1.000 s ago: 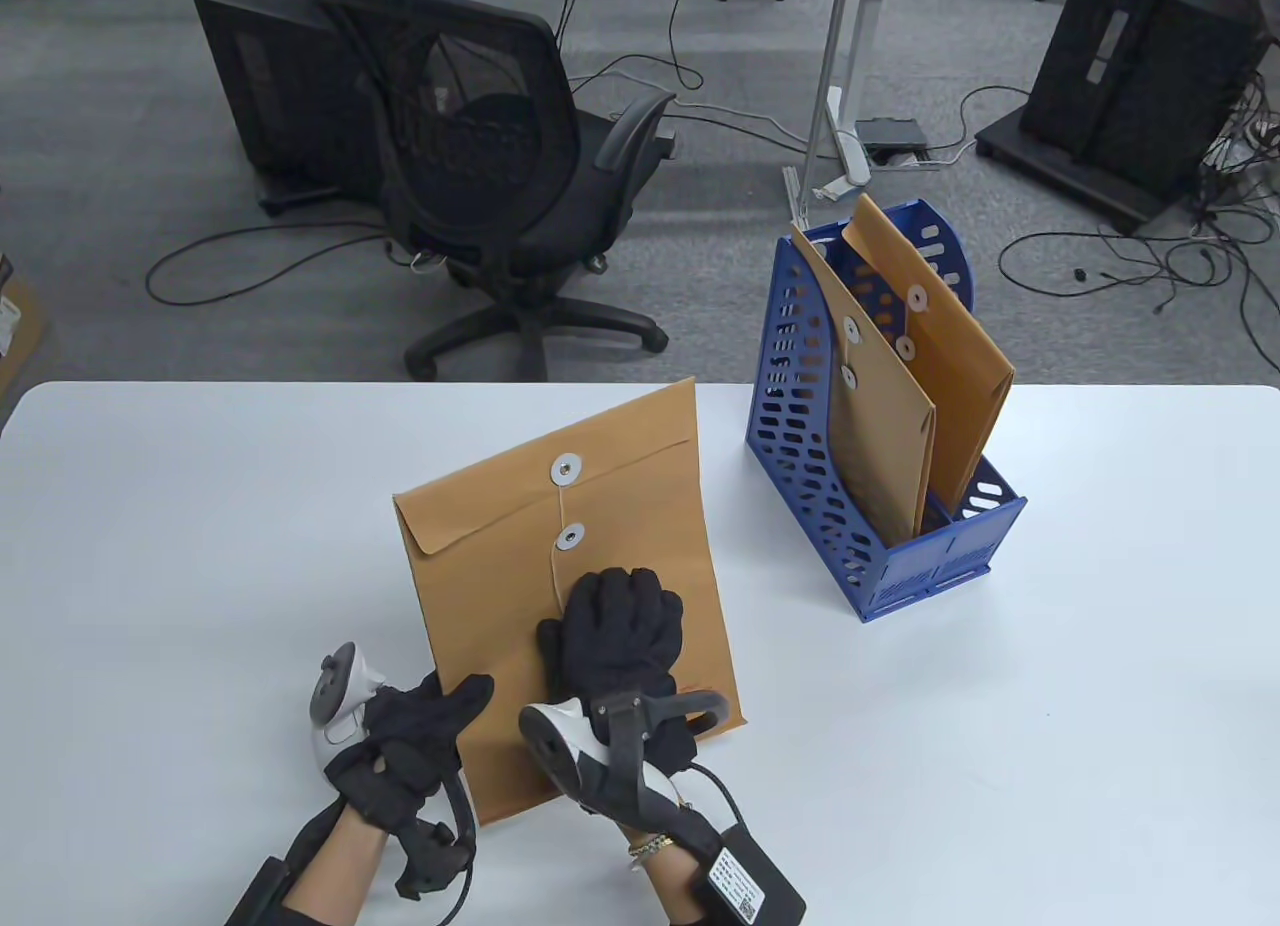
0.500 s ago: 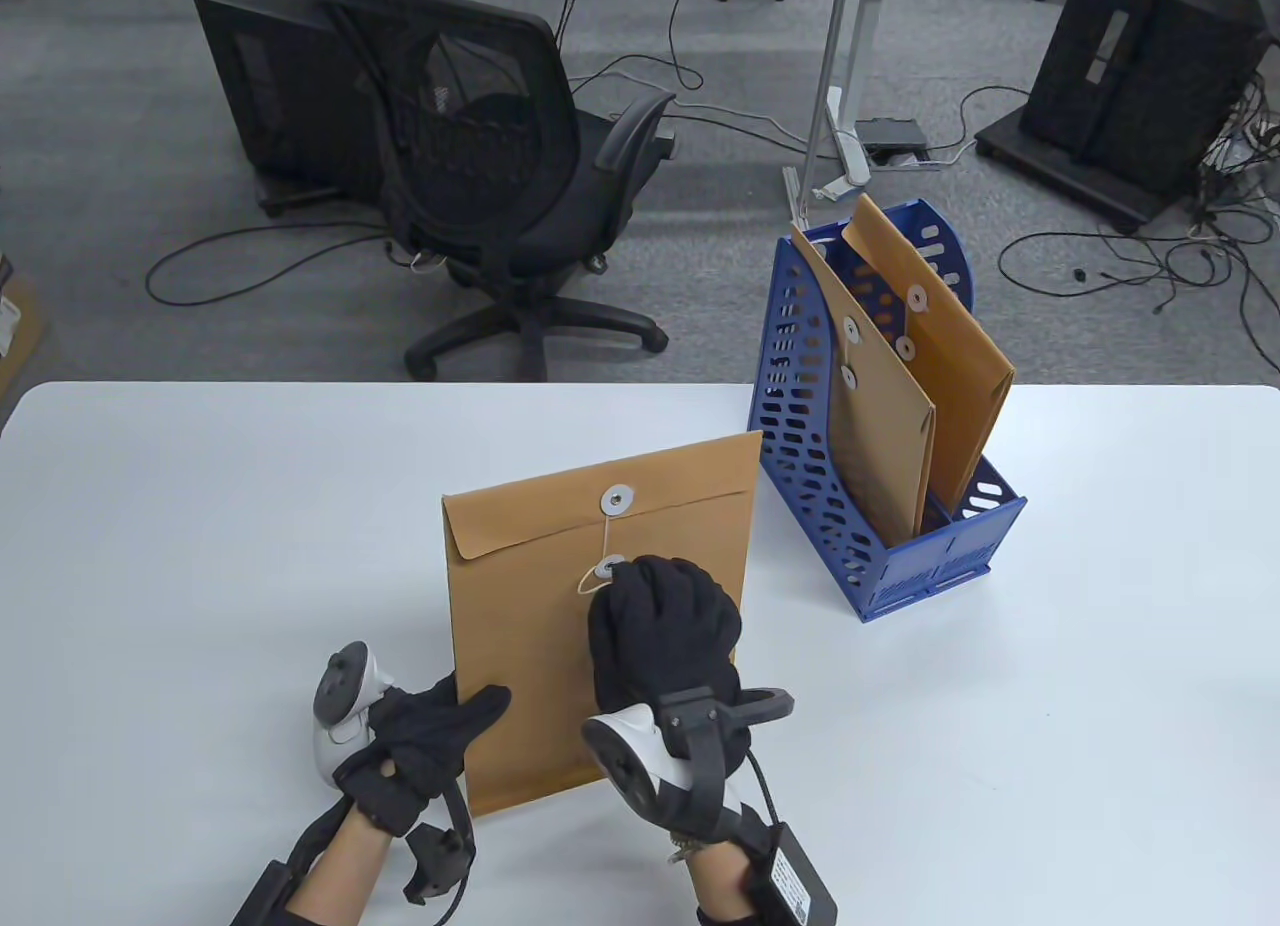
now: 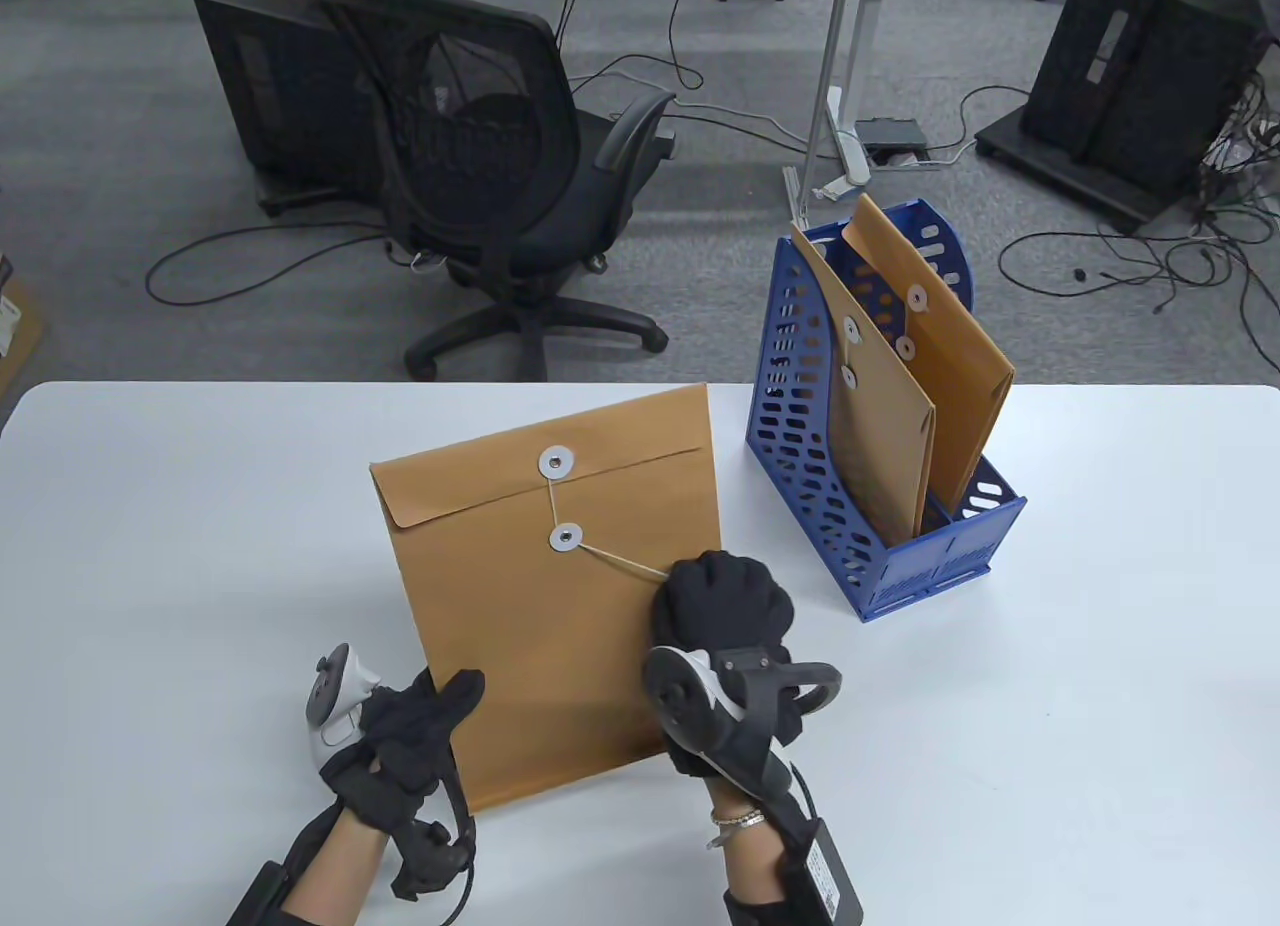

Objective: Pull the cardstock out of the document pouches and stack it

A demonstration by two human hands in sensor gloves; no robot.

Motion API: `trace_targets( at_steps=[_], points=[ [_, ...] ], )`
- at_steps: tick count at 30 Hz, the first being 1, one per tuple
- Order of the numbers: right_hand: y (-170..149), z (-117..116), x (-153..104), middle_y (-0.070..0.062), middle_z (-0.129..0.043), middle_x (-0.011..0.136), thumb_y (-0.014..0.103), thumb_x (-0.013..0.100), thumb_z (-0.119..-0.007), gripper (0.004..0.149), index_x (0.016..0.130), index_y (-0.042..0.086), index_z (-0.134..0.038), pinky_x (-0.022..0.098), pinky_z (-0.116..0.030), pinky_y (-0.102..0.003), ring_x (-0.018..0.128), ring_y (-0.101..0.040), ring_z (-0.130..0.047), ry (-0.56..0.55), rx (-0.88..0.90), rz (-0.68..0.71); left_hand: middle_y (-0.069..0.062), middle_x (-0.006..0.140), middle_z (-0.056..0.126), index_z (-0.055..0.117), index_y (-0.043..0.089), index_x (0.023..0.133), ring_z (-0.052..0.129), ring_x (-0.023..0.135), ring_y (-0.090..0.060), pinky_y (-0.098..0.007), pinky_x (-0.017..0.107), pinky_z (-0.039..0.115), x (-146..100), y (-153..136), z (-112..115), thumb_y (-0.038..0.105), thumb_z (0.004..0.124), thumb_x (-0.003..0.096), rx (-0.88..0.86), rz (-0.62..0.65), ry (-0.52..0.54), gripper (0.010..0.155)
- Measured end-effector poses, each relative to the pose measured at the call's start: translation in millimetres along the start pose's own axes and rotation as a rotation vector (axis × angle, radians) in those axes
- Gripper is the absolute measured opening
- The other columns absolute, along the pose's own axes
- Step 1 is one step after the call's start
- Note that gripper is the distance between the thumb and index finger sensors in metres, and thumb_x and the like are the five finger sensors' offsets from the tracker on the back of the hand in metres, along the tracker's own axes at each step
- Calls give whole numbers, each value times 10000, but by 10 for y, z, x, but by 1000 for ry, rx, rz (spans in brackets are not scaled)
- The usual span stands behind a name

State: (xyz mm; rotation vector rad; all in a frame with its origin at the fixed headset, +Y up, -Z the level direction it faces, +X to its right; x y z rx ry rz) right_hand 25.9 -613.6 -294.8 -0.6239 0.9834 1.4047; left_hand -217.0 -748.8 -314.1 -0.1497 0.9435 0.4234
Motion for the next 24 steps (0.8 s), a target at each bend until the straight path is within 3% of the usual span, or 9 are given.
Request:
trace_targets(
  at_steps=[5, 10, 14, 19, 22, 24],
  points=[
    [552, -135, -78, -150, -868, 775, 317, 518, -754, 368, 734, 59, -902, 579, -707, -531, 740, -399, -815, 240, 137, 239, -55, 1106, 738, 523, 450, 1063, 820, 963, -279, -453, 640, 746, -19, -3, -23, 416, 652, 559, 65, -14, 42, 522],
    [569, 77, -78, -150, -864, 801, 312, 522, -754, 363, 744, 65, -901, 598, -696, -546, 766, -412, -806, 329, 305, 311, -52, 1102, 748, 525, 452, 1062, 829, 958, -272, -450, 636, 753, -12, -3, -17, 416, 654, 559, 48, -6, 26, 521],
    [270, 247, -17, -165, -852, 820, 301, 532, -755, 364, 760, 54, -895, 613, -678, -560, 785, -427, -787, 406, 360, 236, -51, 1101, 751, 526, 455, 1061, 831, 957, -271, -448, 637, 753, -29, 31, -72, 415, 655, 559, -8, 27, 48, 520],
    [-73, 180, 50, -178, -838, 864, 307, 557, -736, 374, 824, 86, -878, 632, -652, -583, 818, -455, -765, 431, 386, 97, -42, 1096, 762, 532, 460, 1059, 839, 956, -261, -444, 636, 757, -36, 53, -122, 419, 657, 559, 17, 24, 34, 517],
    [-246, 122, 58, -238, -801, 934, 437, 592, -582, 560, 965, 83, -806, 619, -638, -598, 834, -512, -738, 363, 532, -11, -47, 1093, 769, 549, 459, 1052, 849, 948, -265, -454, 632, 757, -36, 54, -128, 409, 670, 553, -6, 27, 50, 515],
    [-330, 118, 27, -250, -758, 975, 470, 607, -522, 601, 1008, 91, -761, 625, -618, -589, 859, -521, -695, 261, 666, -84, -51, 1100, 761, 568, 471, 1042, 834, 959, -274, -465, 639, 745, -40, 64, -144, 402, 678, 550, 7, 25, 48, 508]
  ],
)
Point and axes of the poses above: the tracker on the back of each hand, its own y axis roughly to the thumb side, its own x axis roughly from the wrist to the fingertips, z = x × y, the point moved 1 cm from there along x, roughly from the wrist to the fingertips
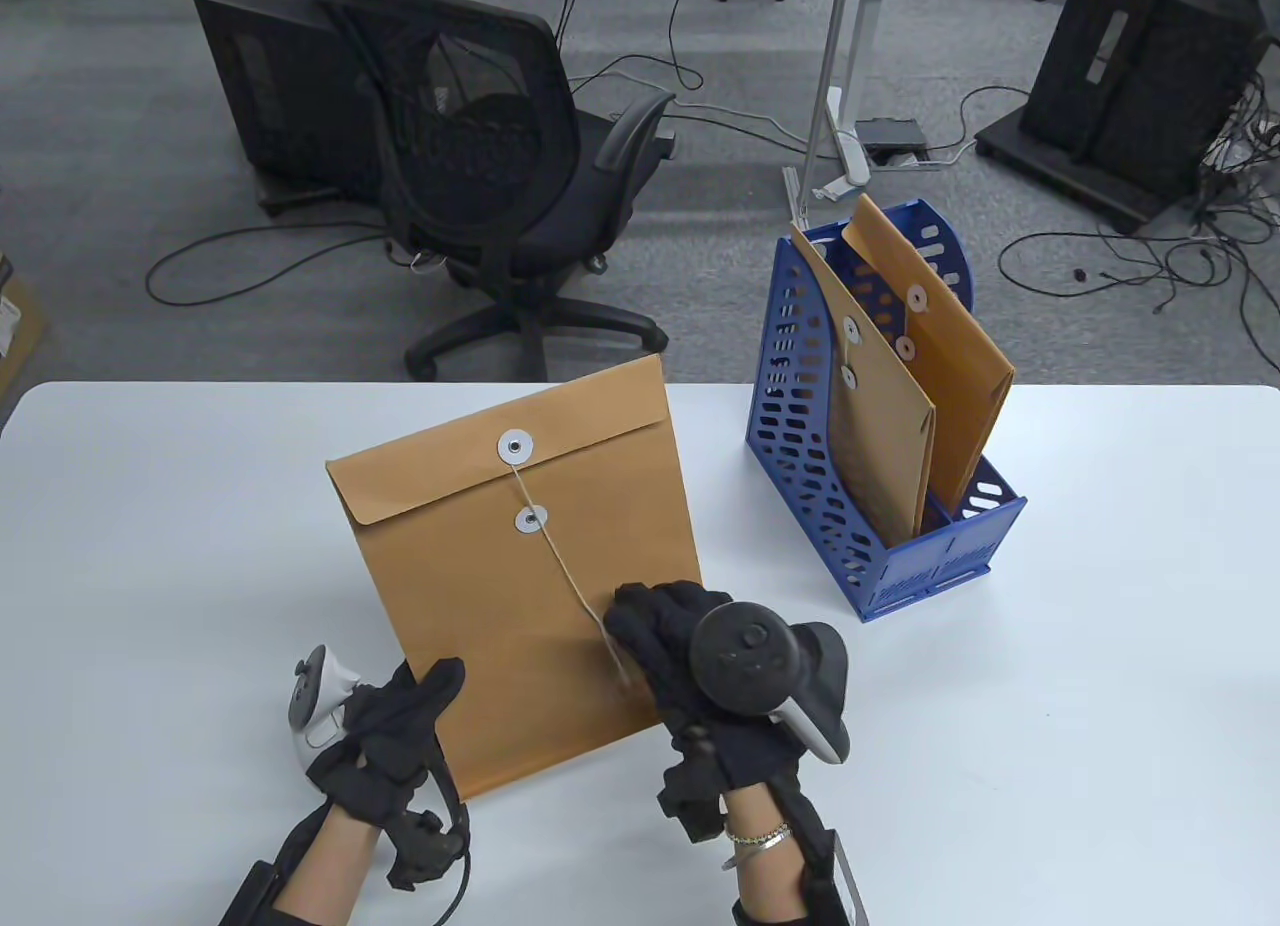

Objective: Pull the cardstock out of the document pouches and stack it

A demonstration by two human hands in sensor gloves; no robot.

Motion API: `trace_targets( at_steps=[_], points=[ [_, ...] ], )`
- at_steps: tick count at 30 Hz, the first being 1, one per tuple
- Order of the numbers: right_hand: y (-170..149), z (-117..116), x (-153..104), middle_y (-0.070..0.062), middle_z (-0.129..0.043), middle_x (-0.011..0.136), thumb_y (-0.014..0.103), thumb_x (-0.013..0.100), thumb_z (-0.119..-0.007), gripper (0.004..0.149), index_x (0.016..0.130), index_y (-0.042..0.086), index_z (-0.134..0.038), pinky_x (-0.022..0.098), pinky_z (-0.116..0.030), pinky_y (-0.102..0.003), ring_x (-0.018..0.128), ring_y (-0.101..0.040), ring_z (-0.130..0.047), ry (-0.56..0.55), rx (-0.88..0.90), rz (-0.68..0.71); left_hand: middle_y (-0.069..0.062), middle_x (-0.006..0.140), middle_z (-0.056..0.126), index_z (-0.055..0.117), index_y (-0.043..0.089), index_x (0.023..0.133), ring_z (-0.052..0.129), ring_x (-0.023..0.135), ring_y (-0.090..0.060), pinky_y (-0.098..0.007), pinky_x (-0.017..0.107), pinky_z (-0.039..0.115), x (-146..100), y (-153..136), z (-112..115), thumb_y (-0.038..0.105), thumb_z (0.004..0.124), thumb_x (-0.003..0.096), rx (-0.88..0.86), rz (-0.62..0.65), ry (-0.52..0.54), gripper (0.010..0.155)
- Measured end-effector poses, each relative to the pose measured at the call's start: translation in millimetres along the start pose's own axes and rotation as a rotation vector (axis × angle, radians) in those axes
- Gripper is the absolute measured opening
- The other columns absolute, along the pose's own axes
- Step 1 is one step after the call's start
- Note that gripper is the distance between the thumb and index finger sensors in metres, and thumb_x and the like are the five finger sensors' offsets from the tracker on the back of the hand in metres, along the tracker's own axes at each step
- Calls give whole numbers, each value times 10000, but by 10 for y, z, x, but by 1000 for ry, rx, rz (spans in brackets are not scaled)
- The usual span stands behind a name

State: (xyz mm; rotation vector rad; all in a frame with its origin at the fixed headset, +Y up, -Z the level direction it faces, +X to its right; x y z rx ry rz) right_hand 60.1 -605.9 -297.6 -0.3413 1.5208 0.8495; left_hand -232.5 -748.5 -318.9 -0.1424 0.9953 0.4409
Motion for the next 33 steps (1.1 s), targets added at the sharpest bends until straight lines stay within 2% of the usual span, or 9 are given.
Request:
trace_targets(
  at_steps=[2, 4, 8, 10, 16, 19, 27, 30, 33],
  points=[
    [-8, 40, -32, -204, -670, 1069, 475, 631, -544, 565, 1084, 158, -659, 695, -581, -561, 951, -486, -620, -95, 36, 7, -52, 1114, 738, 575, 474, 1038, 813, 974, -279, -469, 653, 729, 3, 17, -9, 400, 680, 550, 41, -7, -7, 505],
    [43, 34, -33, -148, -587, 1149, 463, 630, -559, 544, 1122, 234, -584, 765, -533, -552, 1034, -455, -538, -152, -65, 55, -41, 1130, 710, 577, 476, 1038, 782, 1004, -273, -471, 666, 718, 7, 16, 0, 401, 679, 550, 74, -10, -9, 504],
    [221, -95, 39, -59, -291, 1264, 398, 626, -596, 601, 1174, 370, -352, 827, -365, -551, 1142, -368, -240, -94, -234, 83, -42, 1139, 689, 614, 470, 1023, 752, 1020, -287, -489, 674, 696, 30, 31, 58, 382, 697, 538, 122, -15, -37, 500],
    [322, -71, 106, -21, -166, 1262, 368, 630, -586, 620, 1165, 419, -276, 841, -313, -537, 1146, -335, -171, -132, -274, 116, -40, 1134, 700, 617, 469, 1021, 758, 1016, -286, -490, 673, 698, 30, 67, 44, 376, 700, 537, 164, -14, -22, 500],
    [712, 330, 239, 9, -421, 1238, 287, 597, -634, 558, 1122, 389, -478, 823, -465, -514, 1139, -321, -420, -337, -369, 282, -39, 1125, 722, 653, 471, 1002, 764, 1011, -293, -504, 674, 687, 28, 184, -100, 357, 713, 523, 286, 11, 24, 496],
    [860, 487, 317, -7, -659, 1149, 289, 590, -643, 473, 1061, 334, -653, 782, -592, -486, 1064, -291, -661, -296, -439, 320, -28, 1125, 726, 672, 474, 989, 762, 1014, -293, -514, 681, 677, 14, 243, -182, 346, 720, 516, 352, 22, 49, 492],
    [853, 572, 400, 18, -912, 816, 342, 548, -739, 401, 943, 317, -797, 724, -682, -478, 811, -245, -873, -237, -482, 293, 1, 1124, 738, 734, 472, 954, 734, 1036, -295, -522, 705, 647, -62, 298, -338, 322, 743, 501, 379, 41, 127, 477],
    [841, 552, 439, 6, -895, 851, 402, 502, -767, 468, 961, 308, -783, 722, -683, -481, 816, -255, -866, -158, -551, 314, 15, 1126, 737, 749, 475, 942, 723, 1046, -291, -522, 712, 640, -72, 313, -360, 319, 749, 498, 387, 38, 139, 471],
    [834, 528, 469, -39, -718, 1089, 454, 468, -772, 593, 1038, 302, -710, 795, -569, -505, 1023, -324, -682, -23, -563, 323, 20, 1120, 751, 759, 478, 935, 736, 1041, -284, -520, 710, 646, -86, 306, -404, 320, 756, 496, 360, 44, 152, 467]
  ],
)
Point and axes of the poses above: the tracker on the back of each hand, its own y axis roughly to the thumb side, its own x axis roughly from the wrist to the fingertips, z = x × y, the point moved 1 cm from there along x, roughly from the wrist to the fingertips
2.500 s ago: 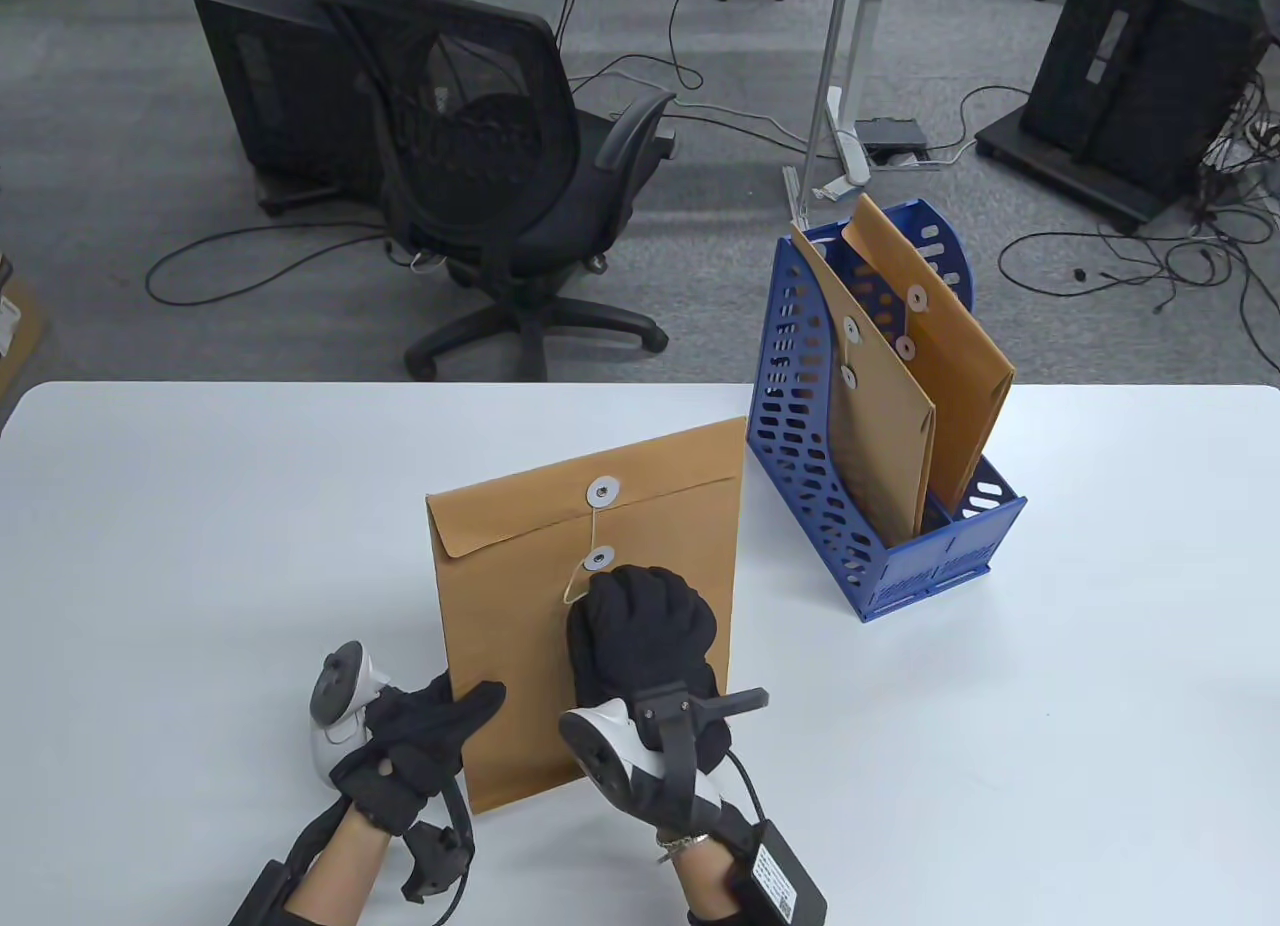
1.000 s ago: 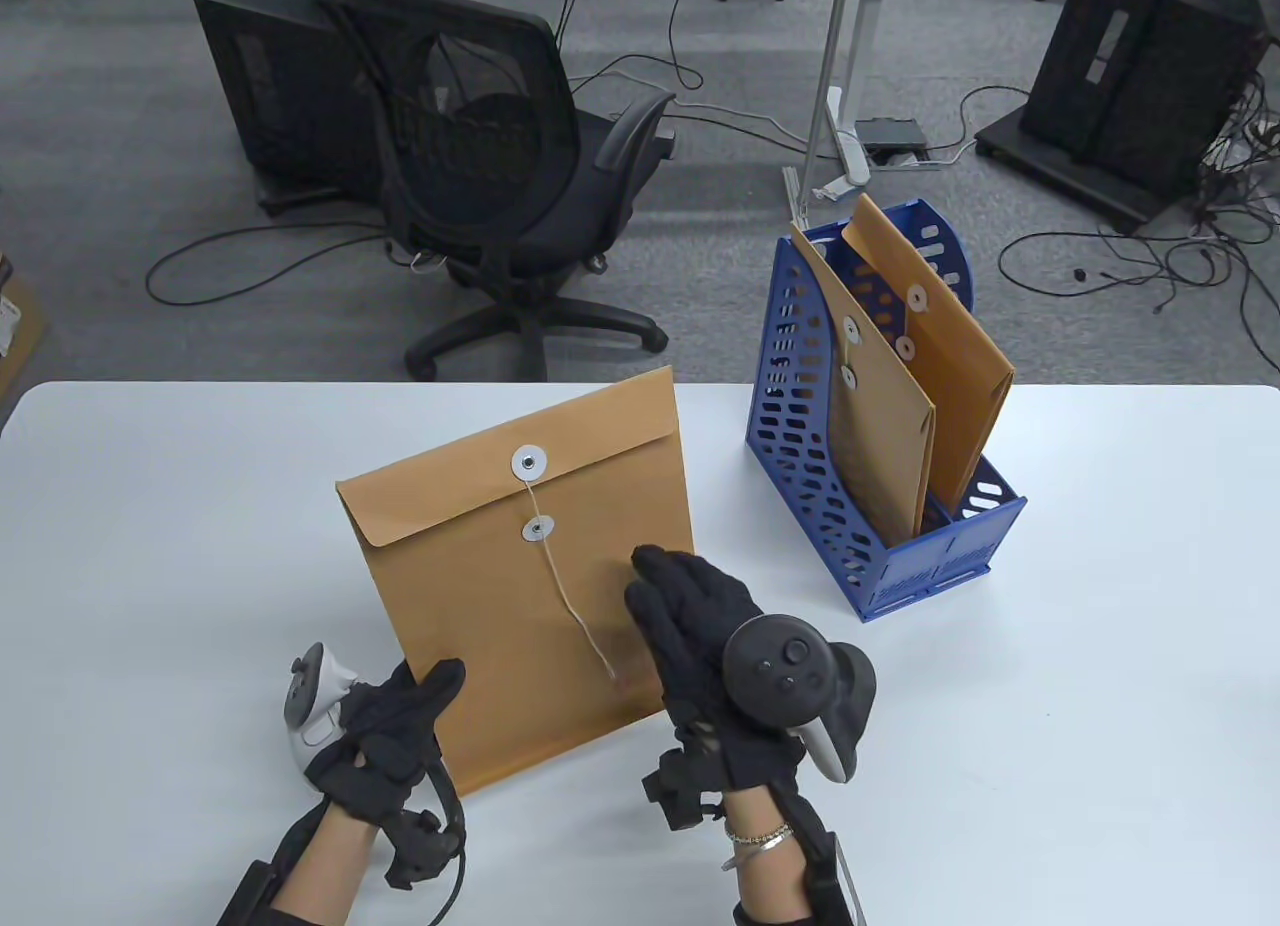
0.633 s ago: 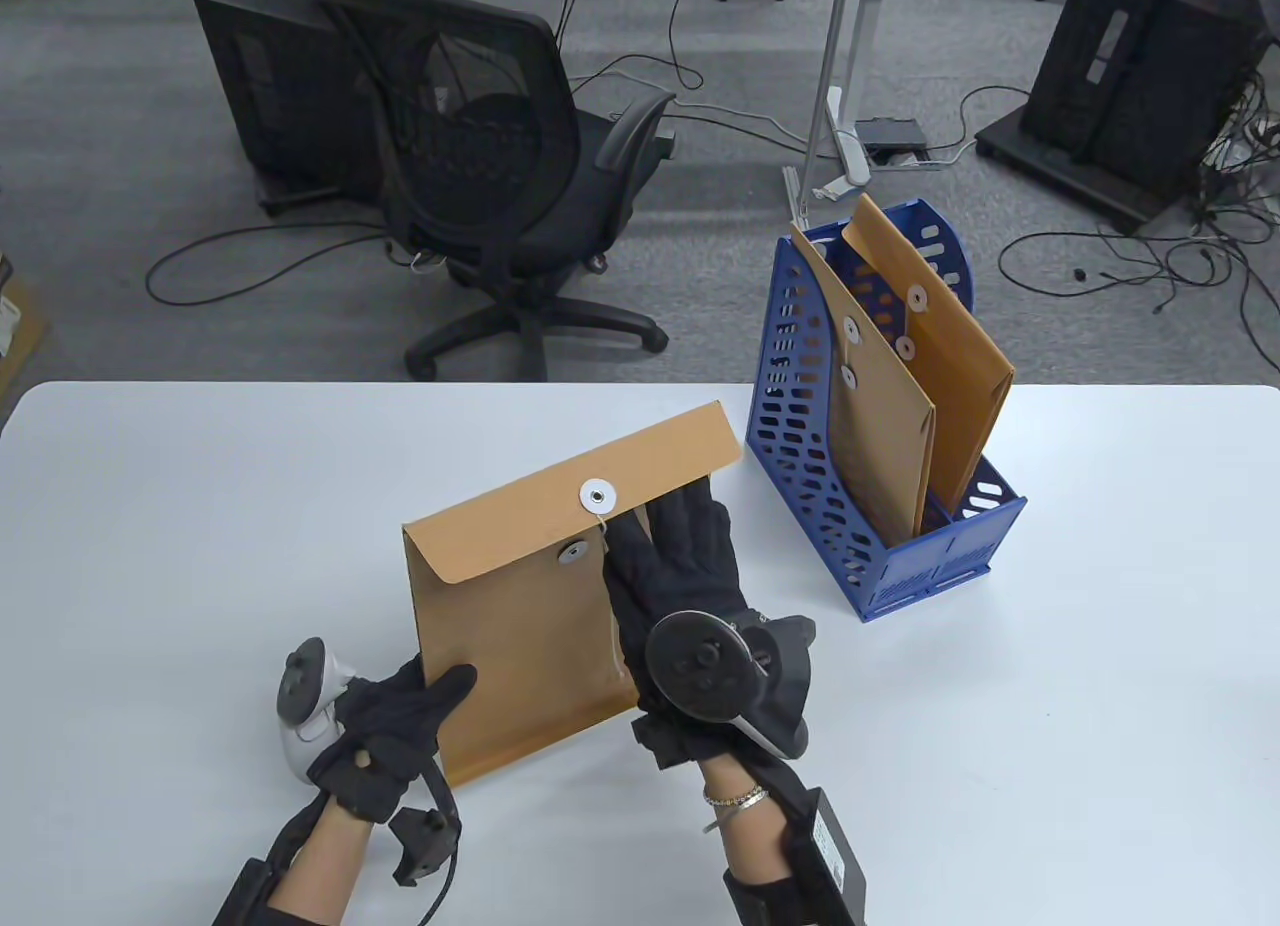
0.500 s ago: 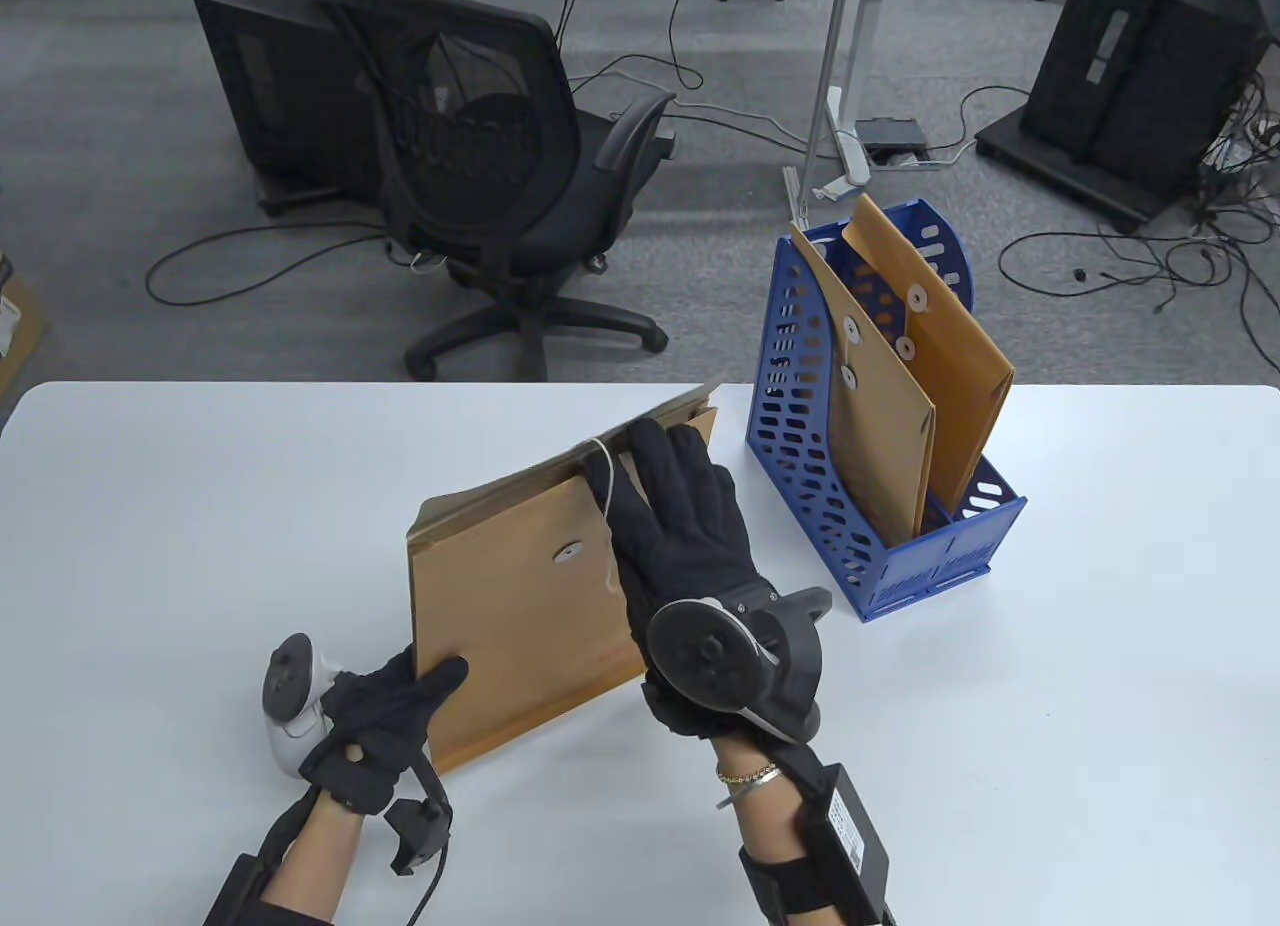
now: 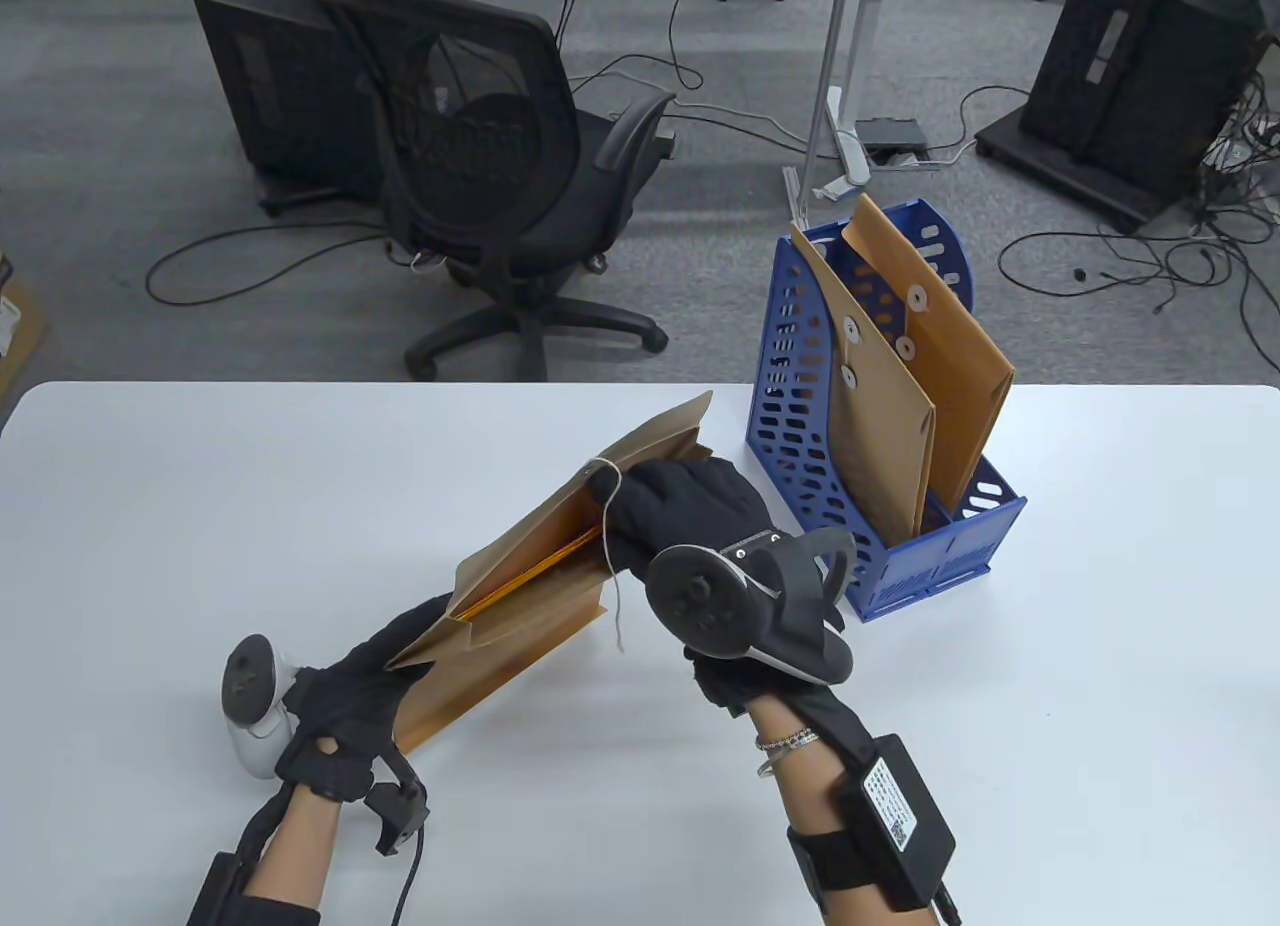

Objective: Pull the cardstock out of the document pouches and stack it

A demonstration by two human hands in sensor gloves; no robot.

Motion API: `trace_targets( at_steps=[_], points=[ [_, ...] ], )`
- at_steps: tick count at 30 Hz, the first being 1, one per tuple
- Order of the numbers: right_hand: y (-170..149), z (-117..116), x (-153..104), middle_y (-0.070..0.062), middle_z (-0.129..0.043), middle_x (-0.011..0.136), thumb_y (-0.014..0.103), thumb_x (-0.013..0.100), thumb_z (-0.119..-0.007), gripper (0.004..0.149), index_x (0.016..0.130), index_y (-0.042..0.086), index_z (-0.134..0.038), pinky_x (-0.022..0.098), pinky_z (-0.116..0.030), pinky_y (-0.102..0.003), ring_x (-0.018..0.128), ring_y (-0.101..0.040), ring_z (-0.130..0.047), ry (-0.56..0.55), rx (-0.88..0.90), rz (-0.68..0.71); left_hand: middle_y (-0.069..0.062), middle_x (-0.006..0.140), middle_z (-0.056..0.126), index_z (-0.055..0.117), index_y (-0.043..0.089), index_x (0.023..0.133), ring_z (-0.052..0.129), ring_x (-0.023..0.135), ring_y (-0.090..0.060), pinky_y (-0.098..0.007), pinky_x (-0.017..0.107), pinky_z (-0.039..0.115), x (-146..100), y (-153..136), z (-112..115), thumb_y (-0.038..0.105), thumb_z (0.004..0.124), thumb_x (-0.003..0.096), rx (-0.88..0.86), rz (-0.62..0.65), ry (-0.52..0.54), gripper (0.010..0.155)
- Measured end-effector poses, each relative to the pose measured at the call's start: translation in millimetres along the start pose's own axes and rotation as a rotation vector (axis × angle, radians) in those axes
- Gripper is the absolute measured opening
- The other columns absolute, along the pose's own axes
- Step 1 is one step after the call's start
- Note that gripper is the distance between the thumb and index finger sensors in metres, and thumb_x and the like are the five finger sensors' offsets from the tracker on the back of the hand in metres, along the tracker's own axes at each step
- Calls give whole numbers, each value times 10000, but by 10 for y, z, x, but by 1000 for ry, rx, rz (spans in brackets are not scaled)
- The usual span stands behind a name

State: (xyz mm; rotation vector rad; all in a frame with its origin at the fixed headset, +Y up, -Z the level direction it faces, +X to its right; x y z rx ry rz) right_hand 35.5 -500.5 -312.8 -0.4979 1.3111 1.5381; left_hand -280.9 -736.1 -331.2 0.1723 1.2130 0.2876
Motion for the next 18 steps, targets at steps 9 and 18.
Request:
trace_targets(
  at_steps=[9, 18],
  points=[
    [165, -102, 156, -40, -549, 1207, 477, 440, -806, 780, 1151, 331, -520, 852, -344, -501, 1152, -306, -458, 344, -8, 68, 48, 1097, 784, 786, 490, 907, 767, 1027, -255, -503, 704, 666, -2, -90, -48, 325, 774, 489, -62, -20, -8, 450],
    [390, -232, 327, -41, -887, 961, 469, 450, -819, 551, 953, 246, -830, 775, -578, -473, 933, -291, -827, 519, -97, 81, 73, 1083, 802, 810, 493, 880, 782, 1023, -234, -493, 703, 677, 29, -76, 5, 316, 782, 476, -56, -16, -81, 441]
  ],
)
Point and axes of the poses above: the tracker on the back of each hand, its own y axis roughly to the thumb side, its own x axis roughly from the wrist to the fingertips, z = x × y, the point moved 1 cm from there along x, roughly from the wrist to the fingertips
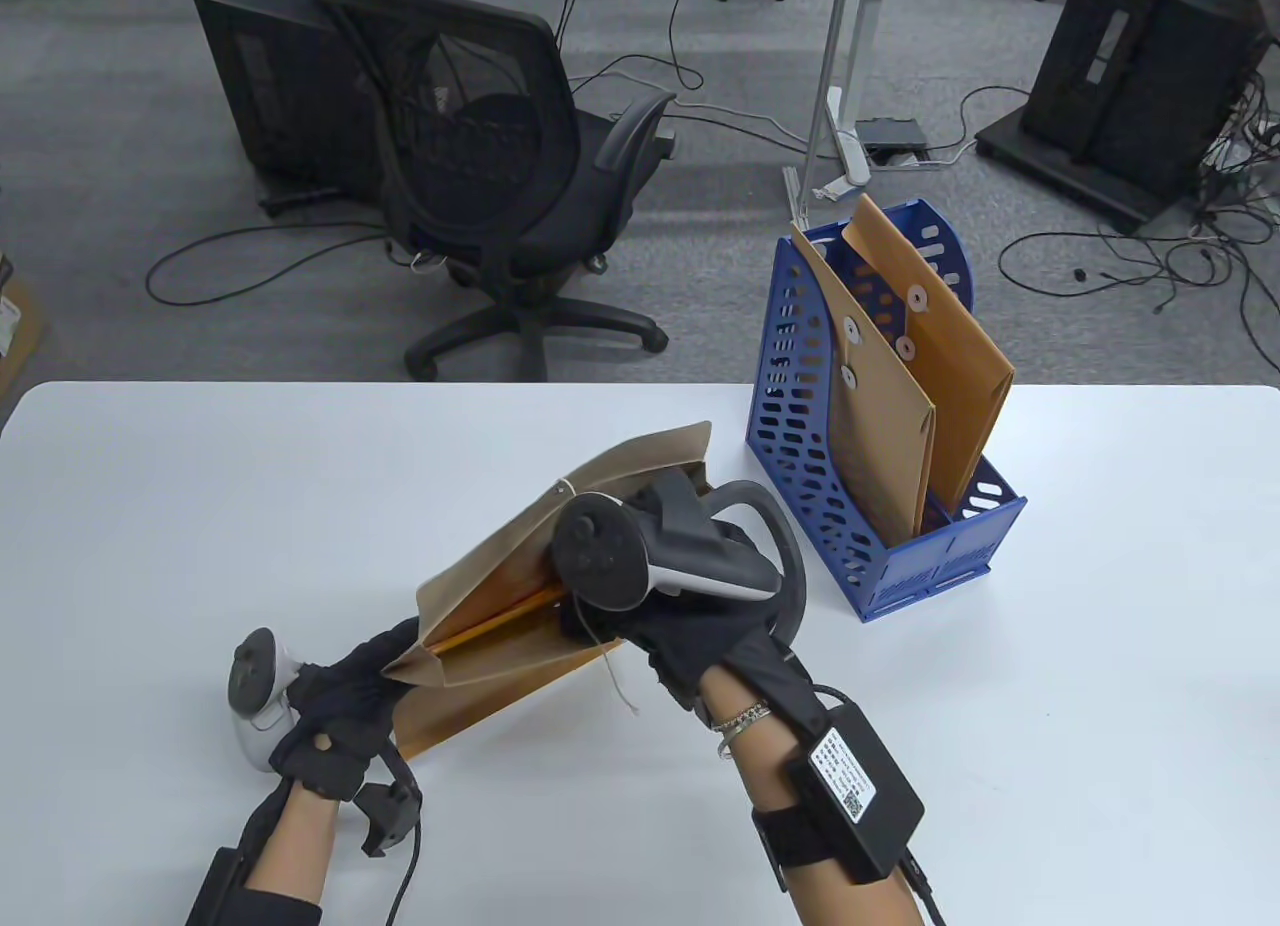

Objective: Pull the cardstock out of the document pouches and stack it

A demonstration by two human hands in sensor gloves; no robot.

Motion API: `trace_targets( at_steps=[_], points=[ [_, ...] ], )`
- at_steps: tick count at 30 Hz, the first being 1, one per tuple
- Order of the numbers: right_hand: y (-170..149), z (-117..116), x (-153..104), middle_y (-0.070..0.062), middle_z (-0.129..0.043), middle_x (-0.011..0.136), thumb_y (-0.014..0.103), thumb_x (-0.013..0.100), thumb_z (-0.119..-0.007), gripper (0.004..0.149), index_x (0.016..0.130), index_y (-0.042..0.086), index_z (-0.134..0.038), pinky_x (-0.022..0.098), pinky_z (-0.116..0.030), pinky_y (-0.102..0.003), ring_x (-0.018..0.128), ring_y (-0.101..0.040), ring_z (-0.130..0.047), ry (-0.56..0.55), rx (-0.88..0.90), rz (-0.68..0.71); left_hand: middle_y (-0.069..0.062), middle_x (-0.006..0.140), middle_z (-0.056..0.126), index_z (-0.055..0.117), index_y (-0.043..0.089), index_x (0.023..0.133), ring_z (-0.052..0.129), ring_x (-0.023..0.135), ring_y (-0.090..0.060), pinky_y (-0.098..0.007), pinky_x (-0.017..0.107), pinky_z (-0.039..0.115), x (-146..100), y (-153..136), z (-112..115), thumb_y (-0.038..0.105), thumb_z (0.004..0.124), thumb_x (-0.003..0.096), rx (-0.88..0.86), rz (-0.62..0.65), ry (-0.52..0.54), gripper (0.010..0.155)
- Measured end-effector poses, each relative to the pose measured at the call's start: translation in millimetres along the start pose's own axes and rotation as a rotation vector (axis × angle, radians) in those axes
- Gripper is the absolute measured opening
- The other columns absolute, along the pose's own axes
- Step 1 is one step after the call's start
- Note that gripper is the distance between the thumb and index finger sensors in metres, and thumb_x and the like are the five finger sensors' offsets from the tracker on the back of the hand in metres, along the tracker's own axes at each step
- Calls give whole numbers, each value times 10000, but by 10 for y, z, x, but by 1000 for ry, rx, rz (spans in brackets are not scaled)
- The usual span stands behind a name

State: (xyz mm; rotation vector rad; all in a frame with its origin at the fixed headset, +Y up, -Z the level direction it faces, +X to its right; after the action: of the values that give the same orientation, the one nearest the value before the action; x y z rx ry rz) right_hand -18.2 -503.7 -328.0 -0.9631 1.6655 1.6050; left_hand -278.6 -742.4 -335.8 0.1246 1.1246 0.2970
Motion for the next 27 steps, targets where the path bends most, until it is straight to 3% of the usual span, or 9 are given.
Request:
trace_targets(
  at_steps=[6, 10, 15, 17, 19, 27],
  points=[
    [87, -49, 52, -47, -949, 891, 377, 494, -797, 421, 894, 278, -879, 655, -731, -466, 826, -299, -917, 6, -63, -1, 78, 1072, 824, 804, 490, 891, 803, 1012, -225, -493, 703, 680, -7, 25, -25, 320, 793, 486, 31, -10, 9, 440],
    [107, 18, 1, -60, -999, 812, 350, 489, -794, 404, 861, 247, -914, 595, -776, -453, 735, -295, -974, -101, -72, 34, 27, 1086, 813, 737, 446, 974, 799, 1008, -263, -535, 702, 658, -2, 109, -19, 341, 832, 466, 145, -67, 48, 527],
    [113, 209, -141, -62, -1001, 805, 340, 486, -792, 404, 858, 244, -919, 585, -787, -448, 713, -289, -988, -197, -73, 54, 37, 1056, 852, 777, 425, 950, 828, 986, -255, -515, 686, 685, -14, 153, -38, 316, 815, 481, 326, -138, 57, 482],
    [86, 331, -223, -51, -999, 810, 343, 485, -791, 404, 858, 253, -916, 589, -788, -450, 724, -283, -985, -257, -86, 50, 30, 1050, 857, 782, 416, 949, 828, 983, -260, -517, 682, 685, -25, 151, -56, 303, 810, 484, 294, -128, 87, 480],
    [52, 457, -324, -48, -993, 821, 342, 485, -791, 404, 861, 257, -914, 588, -786, -461, 733, -291, -977, -342, -74, 43, 25, 1049, 857, 786, 412, 948, 827, 981, -264, -516, 680, 686, -38, 164, -80, 300, 811, 483, 277, -119, 114, 479],
    [-266, 953, -1027, -41, -944, 894, 341, 504, -770, 422, 919, 334, -853, 560, -820, -450, 769, -306, -955, -926, 11, -108, 6, 996, 911, 809, 396, 930, 905, 903, -258, -479, 627, 747, -100, 175, -208, 299, 820, 478, 223, -118, 152, 462]
  ],
)
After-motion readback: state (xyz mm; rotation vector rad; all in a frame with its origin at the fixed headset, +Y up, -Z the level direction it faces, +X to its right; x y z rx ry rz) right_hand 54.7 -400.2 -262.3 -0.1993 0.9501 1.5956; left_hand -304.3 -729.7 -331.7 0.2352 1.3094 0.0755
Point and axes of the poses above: the tracker on the back of each hand, its own y axis roughly to the thumb side, its own x axis roughly from the wrist to the fingertips, z = x × y, the point moved 1 cm from there along x, roughly from the wrist to the fingertips
